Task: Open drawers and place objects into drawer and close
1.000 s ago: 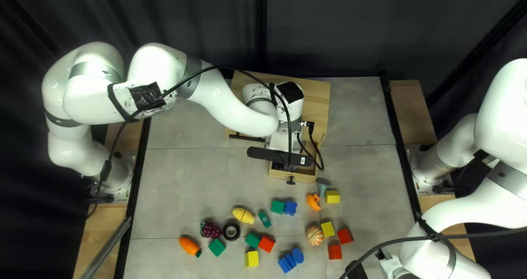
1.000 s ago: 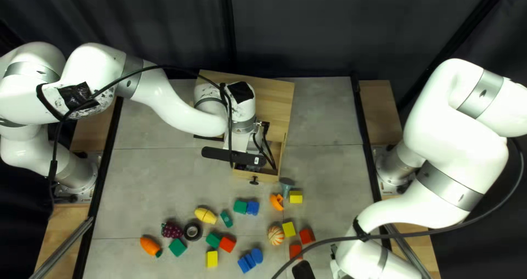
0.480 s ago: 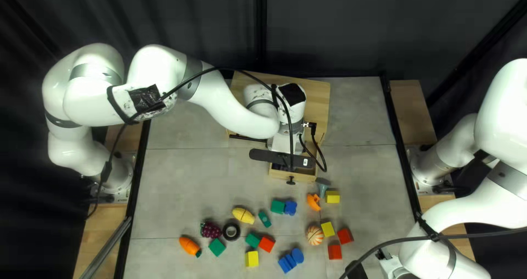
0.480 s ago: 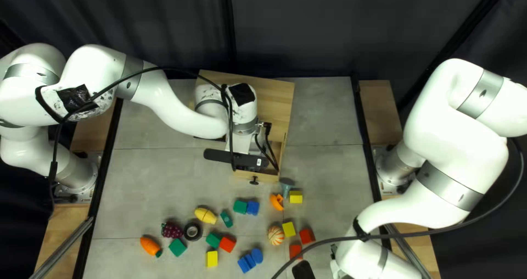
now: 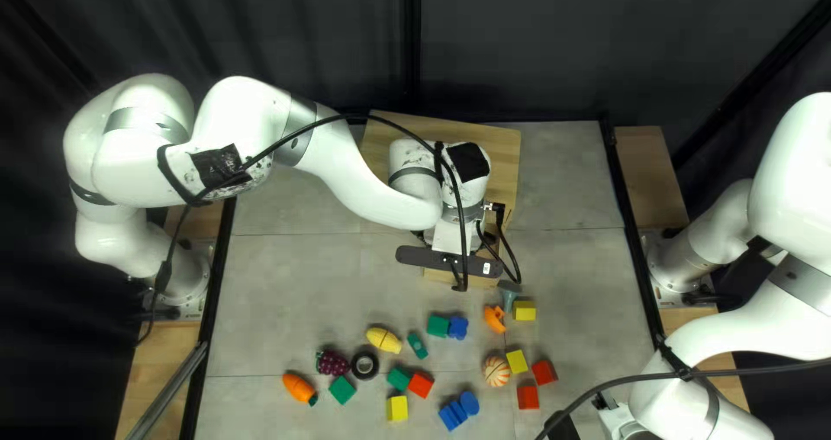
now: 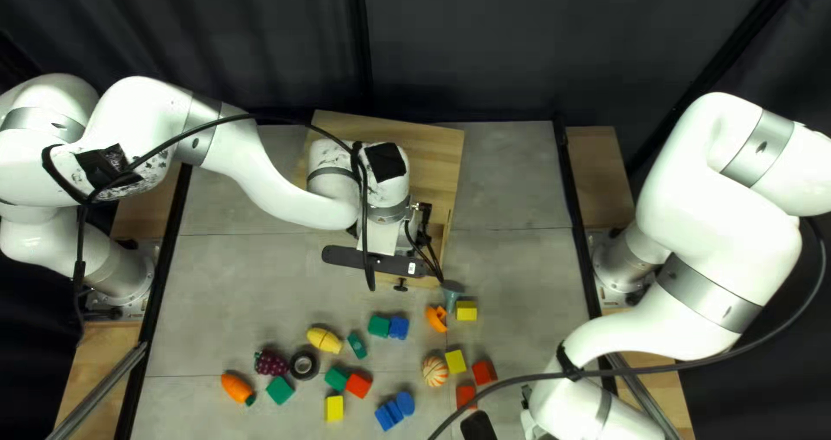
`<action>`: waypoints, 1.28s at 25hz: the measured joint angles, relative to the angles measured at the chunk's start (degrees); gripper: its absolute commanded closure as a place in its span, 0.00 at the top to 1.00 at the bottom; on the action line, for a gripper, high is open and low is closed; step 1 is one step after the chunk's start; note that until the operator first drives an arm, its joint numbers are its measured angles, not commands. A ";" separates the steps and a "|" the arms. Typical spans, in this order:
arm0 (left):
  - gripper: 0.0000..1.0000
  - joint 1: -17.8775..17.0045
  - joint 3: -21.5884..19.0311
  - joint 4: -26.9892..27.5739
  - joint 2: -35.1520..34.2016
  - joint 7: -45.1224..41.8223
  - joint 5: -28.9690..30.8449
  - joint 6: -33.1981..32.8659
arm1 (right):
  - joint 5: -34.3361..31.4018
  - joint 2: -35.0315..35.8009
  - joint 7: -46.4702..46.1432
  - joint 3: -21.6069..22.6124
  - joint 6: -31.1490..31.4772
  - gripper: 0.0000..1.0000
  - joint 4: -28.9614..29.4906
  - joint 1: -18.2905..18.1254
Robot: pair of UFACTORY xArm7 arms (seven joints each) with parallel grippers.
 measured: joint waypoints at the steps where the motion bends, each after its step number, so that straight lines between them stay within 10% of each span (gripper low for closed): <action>1: 0.00 -0.62 -0.21 -0.80 -0.83 -0.89 0.32 0.13 | 0.00 0.00 0.00 0.00 0.00 1.00 0.00 0.00; 7: 0.00 -5.57 -2.82 -7.40 -5.91 -7.29 1.81 0.38 | 0.00 0.00 0.00 0.00 0.00 1.00 0.00 0.00; 8: 0.67 -6.78 -3.53 -8.65 -6.59 -8.62 2.12 0.28 | 0.00 0.00 0.00 0.00 0.00 1.00 0.00 0.00; 10: 1.00 -8.80 -4.77 -9.97 -7.02 -10.52 2.73 0.09 | 0.00 0.00 0.00 0.00 0.00 1.00 0.00 0.00; 23: 1.00 -21.58 -10.87 -9.67 -4.61 -15.77 13.21 7.46 | 0.00 0.00 0.00 0.00 0.00 1.00 0.00 0.00; 32: 1.00 -23.14 -11.80 -8.37 -2.33 -11.81 15.95 8.32 | 0.00 0.00 0.00 0.00 0.00 1.00 0.00 0.00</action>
